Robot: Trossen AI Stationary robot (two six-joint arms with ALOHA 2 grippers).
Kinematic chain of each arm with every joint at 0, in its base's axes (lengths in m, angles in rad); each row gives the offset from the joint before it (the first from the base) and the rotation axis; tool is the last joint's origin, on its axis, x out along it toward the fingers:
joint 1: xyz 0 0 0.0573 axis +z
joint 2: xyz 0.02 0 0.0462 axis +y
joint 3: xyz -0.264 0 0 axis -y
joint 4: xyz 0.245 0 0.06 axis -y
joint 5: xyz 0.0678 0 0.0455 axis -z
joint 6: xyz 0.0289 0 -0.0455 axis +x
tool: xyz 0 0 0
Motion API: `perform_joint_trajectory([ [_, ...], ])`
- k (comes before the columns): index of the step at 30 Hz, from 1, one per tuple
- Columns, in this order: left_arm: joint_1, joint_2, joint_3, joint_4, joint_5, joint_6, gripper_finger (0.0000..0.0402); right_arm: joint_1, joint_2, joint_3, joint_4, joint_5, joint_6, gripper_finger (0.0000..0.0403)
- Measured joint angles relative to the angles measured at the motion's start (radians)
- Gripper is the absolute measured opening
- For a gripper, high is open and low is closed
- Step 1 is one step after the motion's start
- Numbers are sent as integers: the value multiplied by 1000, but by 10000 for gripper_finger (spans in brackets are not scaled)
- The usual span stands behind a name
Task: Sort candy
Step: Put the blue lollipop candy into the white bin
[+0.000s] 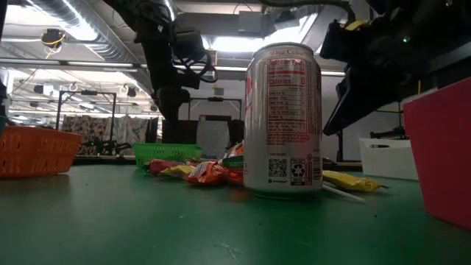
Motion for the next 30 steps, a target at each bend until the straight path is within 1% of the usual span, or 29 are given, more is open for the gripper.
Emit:
perform_joint_trajectory([
  [4,0,0,0,3,0,-2,142,0,32,-4,36,17,-1,160],
  [9,0,0,0,7,0,-5,153,0,106,-4,94,37,-7,160],
  [16,0,0,0,7,0,-6,149,0,192,-4,101,60,-3,160],
  [22,-1,0,0,10,0,-7,145,-2,232,-4,98,117,18,160],
  [27,-1,0,0,11,0,-7,145,-9,242,-3,98,114,20,160],
  [30,-1,0,0,11,0,-7,145,-14,242,-3,98,88,20,160],
])
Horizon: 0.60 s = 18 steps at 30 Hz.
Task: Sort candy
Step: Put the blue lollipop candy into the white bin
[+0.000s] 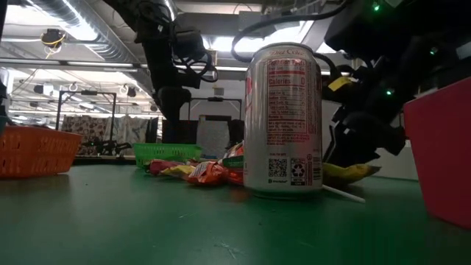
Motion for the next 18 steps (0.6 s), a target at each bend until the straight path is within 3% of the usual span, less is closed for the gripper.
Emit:
perform_joint_trajectory([
  [11,-2,0,0,0,0,0,144,0,0,1,-7,-17,0,155],
  [18,-33,0,0,0,0,1,144,1,0,1,-15,-20,-1,72],
])
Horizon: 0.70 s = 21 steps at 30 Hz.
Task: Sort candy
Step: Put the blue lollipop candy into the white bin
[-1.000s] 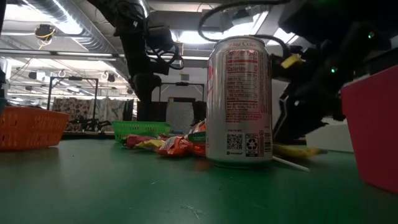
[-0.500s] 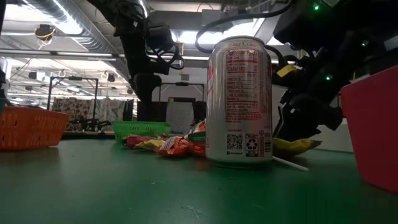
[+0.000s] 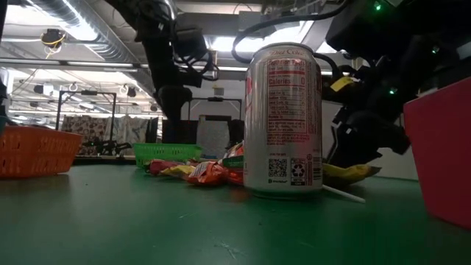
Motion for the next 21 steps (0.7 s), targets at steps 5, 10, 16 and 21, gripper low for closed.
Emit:
perform_joint_trajectory([
  [5,-40,0,0,0,-6,1,144,0,0,0,-3,0,-1,8],
  [10,-96,0,0,0,-8,-22,144,0,0,0,-2,0,-1,19],
  [16,-189,0,0,-23,3,-93,144,0,-28,-2,-20,-4,-1,9],
  [21,-282,0,0,-26,57,-157,144,0,-86,-2,-41,-3,-7,3],
])
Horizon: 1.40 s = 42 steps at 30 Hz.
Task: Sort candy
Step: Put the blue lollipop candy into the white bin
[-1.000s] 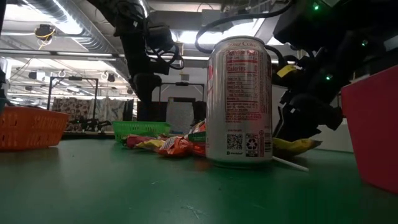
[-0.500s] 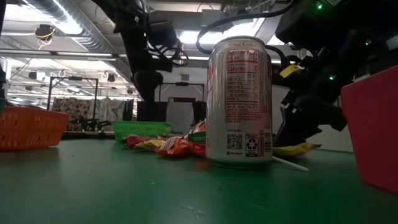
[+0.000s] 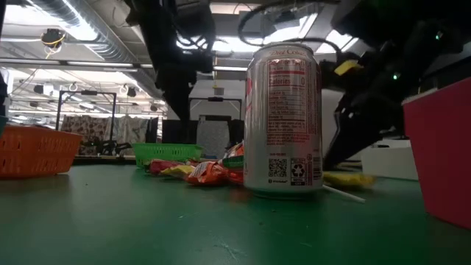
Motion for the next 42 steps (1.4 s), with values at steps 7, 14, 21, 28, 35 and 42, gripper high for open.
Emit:
perform_joint_trajectory([
  [7,-115,0,0,13,19,-52,144,0,-91,0,-57,10,-23,2],
  [14,-199,0,0,40,40,-55,144,0,-202,0,-147,50,-48,2],
  [21,-266,0,0,108,83,-99,144,-1,-393,2,-328,192,-45,2],
  [28,-327,0,0,133,83,-188,144,-1,-549,2,-552,368,51,1],
  [35,-380,0,0,140,59,-209,144,-1,-627,2,-867,433,282,1],
  [42,-425,0,0,150,45,-210,144,0,-628,2,-1131,407,506,10],
])
